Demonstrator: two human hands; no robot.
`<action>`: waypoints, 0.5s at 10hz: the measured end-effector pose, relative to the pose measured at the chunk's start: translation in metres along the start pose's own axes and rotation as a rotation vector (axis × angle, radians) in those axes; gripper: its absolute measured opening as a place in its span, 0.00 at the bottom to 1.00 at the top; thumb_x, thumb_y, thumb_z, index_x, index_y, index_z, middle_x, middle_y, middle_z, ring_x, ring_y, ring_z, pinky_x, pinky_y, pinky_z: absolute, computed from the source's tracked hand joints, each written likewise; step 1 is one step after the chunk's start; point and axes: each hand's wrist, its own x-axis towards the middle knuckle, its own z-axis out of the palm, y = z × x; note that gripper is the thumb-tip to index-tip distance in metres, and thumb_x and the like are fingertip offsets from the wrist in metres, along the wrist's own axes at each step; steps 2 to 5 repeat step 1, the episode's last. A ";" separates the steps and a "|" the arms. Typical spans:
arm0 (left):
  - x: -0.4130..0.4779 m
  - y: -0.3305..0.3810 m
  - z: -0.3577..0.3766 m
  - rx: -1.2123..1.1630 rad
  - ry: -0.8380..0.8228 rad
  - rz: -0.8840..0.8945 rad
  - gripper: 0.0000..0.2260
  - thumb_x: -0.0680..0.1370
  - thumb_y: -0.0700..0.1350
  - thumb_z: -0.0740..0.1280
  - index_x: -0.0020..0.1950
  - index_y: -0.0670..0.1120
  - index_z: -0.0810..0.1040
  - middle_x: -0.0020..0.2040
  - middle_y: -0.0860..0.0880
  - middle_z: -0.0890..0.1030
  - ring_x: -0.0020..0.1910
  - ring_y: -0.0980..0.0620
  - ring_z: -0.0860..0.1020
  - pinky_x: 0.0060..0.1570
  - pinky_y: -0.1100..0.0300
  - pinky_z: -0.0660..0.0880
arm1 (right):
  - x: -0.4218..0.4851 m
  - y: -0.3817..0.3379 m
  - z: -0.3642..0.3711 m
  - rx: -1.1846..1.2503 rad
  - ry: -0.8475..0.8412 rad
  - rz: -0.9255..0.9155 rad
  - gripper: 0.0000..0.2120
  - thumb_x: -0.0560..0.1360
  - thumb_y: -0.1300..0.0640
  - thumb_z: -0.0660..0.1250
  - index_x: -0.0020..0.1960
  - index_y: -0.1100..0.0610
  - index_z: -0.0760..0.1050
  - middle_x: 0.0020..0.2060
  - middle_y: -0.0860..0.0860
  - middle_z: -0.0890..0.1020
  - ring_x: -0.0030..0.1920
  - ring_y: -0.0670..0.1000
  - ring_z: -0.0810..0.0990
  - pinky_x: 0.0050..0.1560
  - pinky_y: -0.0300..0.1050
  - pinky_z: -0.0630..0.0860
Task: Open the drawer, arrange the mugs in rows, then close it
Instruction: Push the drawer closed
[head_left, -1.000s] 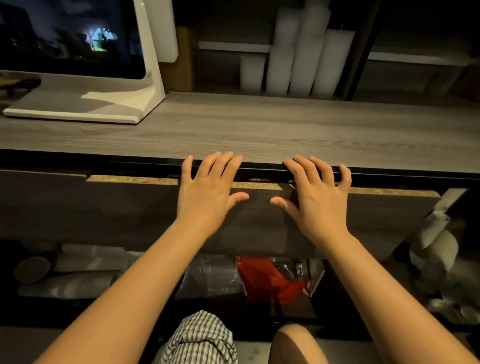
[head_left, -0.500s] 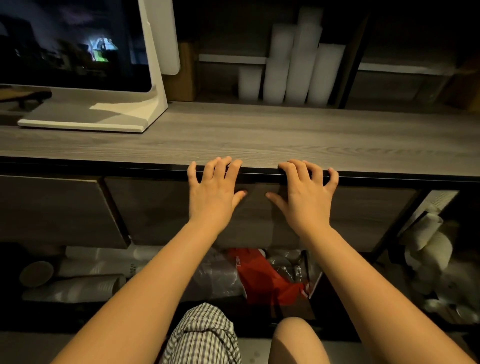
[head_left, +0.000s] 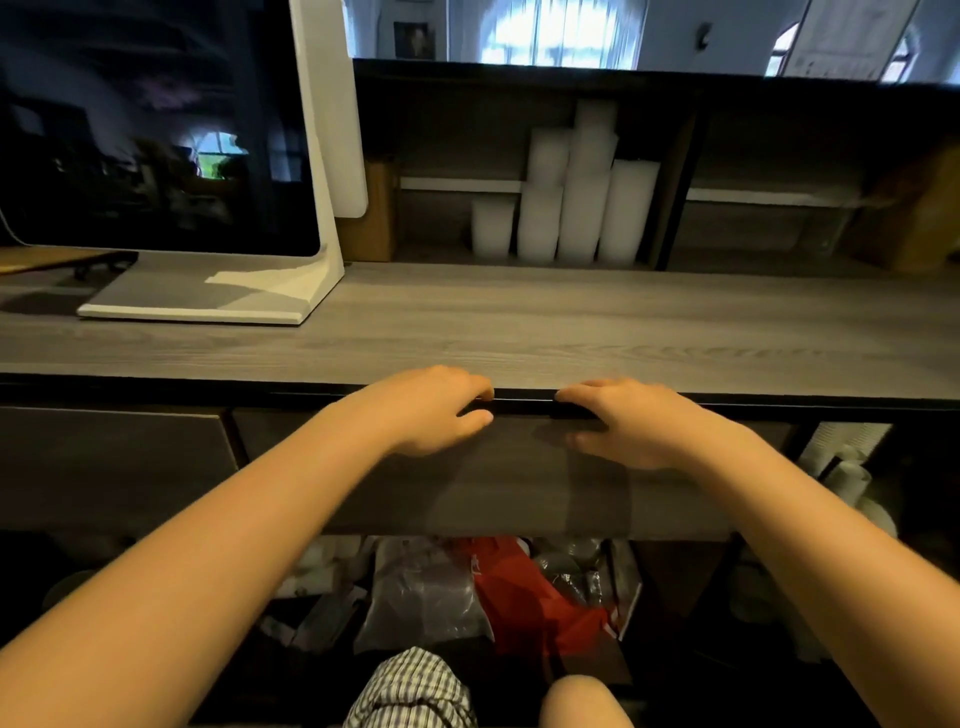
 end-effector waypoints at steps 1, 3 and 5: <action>0.016 -0.002 -0.013 -0.023 0.011 -0.002 0.17 0.81 0.52 0.56 0.68 0.49 0.69 0.65 0.46 0.75 0.61 0.46 0.74 0.60 0.51 0.71 | 0.011 0.008 -0.016 0.096 -0.041 0.002 0.21 0.78 0.46 0.60 0.69 0.52 0.67 0.66 0.54 0.74 0.63 0.56 0.73 0.62 0.51 0.71; 0.016 -0.002 -0.013 -0.023 0.011 -0.002 0.17 0.81 0.52 0.56 0.68 0.49 0.69 0.65 0.46 0.75 0.61 0.46 0.74 0.60 0.51 0.71 | 0.011 0.008 -0.016 0.096 -0.041 0.002 0.21 0.78 0.46 0.60 0.69 0.52 0.67 0.66 0.54 0.74 0.63 0.56 0.73 0.62 0.51 0.71; 0.016 -0.002 -0.013 -0.023 0.011 -0.002 0.17 0.81 0.52 0.56 0.68 0.49 0.69 0.65 0.46 0.75 0.61 0.46 0.74 0.60 0.51 0.71 | 0.011 0.008 -0.016 0.096 -0.041 0.002 0.21 0.78 0.46 0.60 0.69 0.52 0.67 0.66 0.54 0.74 0.63 0.56 0.73 0.62 0.51 0.71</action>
